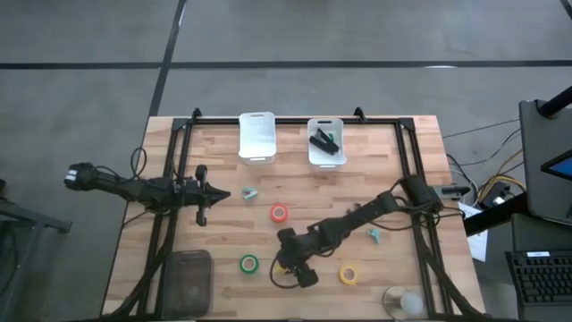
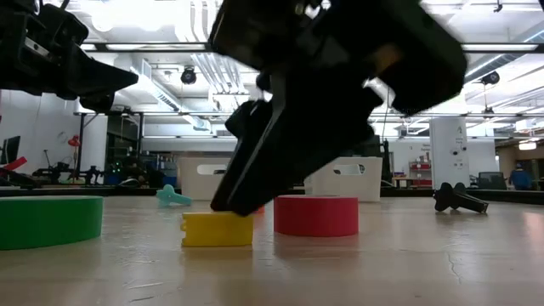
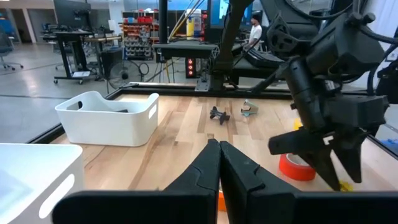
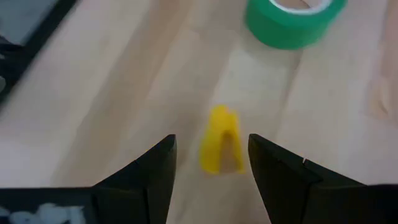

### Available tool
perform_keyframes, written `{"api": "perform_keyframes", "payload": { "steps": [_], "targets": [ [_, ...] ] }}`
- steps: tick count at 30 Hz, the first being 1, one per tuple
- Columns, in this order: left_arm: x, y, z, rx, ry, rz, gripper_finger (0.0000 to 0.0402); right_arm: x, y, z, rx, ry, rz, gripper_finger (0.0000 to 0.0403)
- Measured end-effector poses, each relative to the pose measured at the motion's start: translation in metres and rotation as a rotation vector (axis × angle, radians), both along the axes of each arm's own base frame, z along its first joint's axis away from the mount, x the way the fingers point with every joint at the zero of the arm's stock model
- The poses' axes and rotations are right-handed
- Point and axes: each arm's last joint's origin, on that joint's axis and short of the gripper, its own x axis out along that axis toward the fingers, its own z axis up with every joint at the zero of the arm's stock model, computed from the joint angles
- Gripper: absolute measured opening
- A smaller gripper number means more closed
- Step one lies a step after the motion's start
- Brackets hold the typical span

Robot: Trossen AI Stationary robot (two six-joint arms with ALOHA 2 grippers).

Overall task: Pick and place Stapler, Stapler remover, tape
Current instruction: Put the yellow stapler into the right white bin

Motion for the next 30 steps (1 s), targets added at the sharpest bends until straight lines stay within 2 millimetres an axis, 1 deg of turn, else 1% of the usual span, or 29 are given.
{"api": "perform_keyframes", "payload": {
  "steps": [3,16,30],
  "targets": [
    [0.0000,0.0000,-0.0003,0.001,0.004,0.000,0.0012,-0.0001,0.0000,-0.0042,-0.007,0.010,-0.010,0.0196],
    [0.0000,0.0000,-0.0009,0.002,0.009,0.000,0.0012,-0.0009,-0.0002,-0.0063,-0.023,0.010,-0.026,0.0193],
    [0.0000,0.0000,-0.0009,0.002,0.009,0.000,0.0012,0.0000,-0.0002,-0.0057,-0.031,-0.009,-0.009,0.0132]
  ]
}}
